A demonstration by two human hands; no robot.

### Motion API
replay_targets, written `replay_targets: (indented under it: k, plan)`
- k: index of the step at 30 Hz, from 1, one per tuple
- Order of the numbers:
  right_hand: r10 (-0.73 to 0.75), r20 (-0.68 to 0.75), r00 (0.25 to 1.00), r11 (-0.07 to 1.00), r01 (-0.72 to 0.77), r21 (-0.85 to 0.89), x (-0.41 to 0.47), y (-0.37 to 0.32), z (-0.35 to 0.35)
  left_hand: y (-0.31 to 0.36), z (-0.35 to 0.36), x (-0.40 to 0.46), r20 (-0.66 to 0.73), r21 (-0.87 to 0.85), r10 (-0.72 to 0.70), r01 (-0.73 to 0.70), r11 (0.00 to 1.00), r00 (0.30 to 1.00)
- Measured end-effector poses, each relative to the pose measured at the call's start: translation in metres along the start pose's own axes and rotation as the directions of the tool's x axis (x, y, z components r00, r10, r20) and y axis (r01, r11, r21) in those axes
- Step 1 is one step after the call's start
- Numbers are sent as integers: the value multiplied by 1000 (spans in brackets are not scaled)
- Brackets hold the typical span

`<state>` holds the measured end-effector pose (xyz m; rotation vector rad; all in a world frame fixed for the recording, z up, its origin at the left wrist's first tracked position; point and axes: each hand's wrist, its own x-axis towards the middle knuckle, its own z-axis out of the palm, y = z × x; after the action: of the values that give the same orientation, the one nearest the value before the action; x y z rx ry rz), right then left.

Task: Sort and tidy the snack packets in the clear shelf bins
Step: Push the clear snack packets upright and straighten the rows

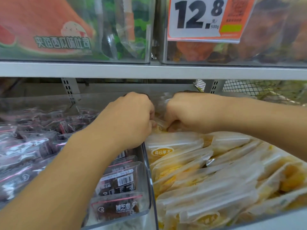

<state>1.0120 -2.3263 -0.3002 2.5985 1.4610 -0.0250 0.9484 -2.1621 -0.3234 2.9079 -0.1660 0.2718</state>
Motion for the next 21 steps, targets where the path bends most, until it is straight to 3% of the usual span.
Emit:
replay_targets:
  k: [3,6,12,16,19,21]
  plan:
    - [-41,-102,994,996,32,-87,-7,2,8,-4,2,2,-7,-36,30,-30,999,1000]
    - [-11,-109,994,1000,10,-14,-11,5,9,-5,1,4,3,-54,69,-68,996,998]
    - [167,28,985,973,-170,154,1,15,9,0,-1,11,45,-42,28,-26,999,999]
    - [135,186,973,904,-198,378,-21,26,-1,18,1,16,-35,105,-35,39,994,999]
    - [124,107,986,876,-160,455,-31,30,7,25,3,25,-89,65,64,-58,996,994]
    - [165,36,986,871,-162,464,-28,32,15,33,6,32,-11,-17,114,-115,993,993]
